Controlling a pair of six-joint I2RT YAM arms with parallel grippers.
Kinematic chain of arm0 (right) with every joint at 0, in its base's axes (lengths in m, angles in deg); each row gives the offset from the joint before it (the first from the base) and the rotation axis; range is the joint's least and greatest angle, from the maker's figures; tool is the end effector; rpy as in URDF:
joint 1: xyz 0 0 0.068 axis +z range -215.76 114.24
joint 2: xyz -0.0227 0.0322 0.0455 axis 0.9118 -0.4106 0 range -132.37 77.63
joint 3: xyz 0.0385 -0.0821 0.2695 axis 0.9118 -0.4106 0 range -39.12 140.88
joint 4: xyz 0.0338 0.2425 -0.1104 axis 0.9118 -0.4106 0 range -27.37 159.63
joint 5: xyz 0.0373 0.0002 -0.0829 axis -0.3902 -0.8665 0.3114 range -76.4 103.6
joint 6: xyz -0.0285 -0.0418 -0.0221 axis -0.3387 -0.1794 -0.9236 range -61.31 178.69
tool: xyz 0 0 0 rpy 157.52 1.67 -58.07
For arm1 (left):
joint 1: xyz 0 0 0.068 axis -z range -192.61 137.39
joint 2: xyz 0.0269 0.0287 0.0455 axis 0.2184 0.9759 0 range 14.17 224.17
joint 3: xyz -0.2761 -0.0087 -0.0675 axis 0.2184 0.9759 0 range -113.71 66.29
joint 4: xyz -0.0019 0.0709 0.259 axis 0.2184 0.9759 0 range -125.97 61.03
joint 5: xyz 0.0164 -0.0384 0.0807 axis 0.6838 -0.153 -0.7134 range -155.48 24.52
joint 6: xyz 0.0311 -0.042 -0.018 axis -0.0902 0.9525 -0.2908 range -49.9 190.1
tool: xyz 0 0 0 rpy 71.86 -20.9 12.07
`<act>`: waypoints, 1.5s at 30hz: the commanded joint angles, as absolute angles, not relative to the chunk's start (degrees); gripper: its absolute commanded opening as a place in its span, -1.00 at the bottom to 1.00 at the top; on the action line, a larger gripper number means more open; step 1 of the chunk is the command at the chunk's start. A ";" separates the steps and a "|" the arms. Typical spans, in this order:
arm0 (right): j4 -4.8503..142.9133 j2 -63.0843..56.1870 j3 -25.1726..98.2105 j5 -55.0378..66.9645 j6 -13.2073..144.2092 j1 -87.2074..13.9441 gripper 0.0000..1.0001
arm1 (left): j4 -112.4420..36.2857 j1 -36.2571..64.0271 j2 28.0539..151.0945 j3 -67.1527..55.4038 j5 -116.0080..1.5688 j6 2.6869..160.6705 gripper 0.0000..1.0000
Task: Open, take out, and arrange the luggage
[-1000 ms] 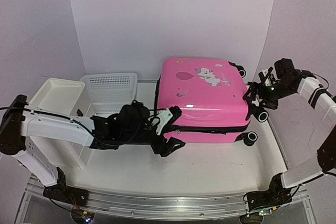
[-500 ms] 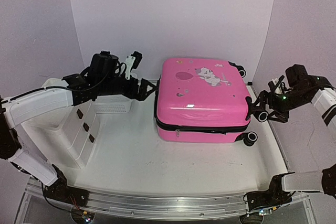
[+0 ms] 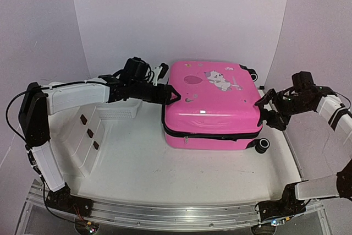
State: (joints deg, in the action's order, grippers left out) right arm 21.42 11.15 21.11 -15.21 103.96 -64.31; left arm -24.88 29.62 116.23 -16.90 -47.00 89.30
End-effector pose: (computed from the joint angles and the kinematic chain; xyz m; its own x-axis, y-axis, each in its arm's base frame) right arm 0.2293 0.0238 0.3116 -0.7871 0.6029 -0.1304 0.3653 0.6260 0.6889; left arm 0.3111 -0.2985 0.3037 -0.6256 0.1468 -0.7662 0.6725 0.5993 -0.4343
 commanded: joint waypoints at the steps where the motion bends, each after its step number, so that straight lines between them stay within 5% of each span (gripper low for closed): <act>1: 27.78 8.81 22.61 -13.23 108.38 -65.31 0.96 | -24.28 36.91 117.60 -17.85 -43.64 88.87 0.59; 10: 21.43 -3.93 31.22 -13.66 89.57 -71.29 0.96 | -27.57 51.41 127.87 -24.64 -42.36 94.92 0.54; 16: 6.51 -7.47 40.20 -2.67 71.84 -71.65 0.96 | -28.11 57.62 127.28 -25.79 -45.97 91.70 0.52; 26: 1.64 1.49 42.10 -6.11 73.28 -69.19 0.96 | -27.45 44.86 106.98 -10.31 -51.17 73.92 0.72; 30: 0.38 2.92 43.55 -5.15 74.87 -59.61 0.96 | -29.76 34.23 105.66 -6.39 -50.49 71.29 0.79; 36: 1.32 2.54 45.25 -6.43 79.50 -47.70 0.97 | -30.70 24.30 115.95 -18.75 -44.37 70.19 0.80; 45: 4.65 2.73 43.54 4.97 90.63 -49.31 0.97 | -30.61 19.65 138.04 -50.66 -42.24 76.44 0.85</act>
State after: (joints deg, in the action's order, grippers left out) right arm 1.86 1.62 43.38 -2.10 84.60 -47.19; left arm -28.51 20.97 132.23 -38.24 -44.68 72.95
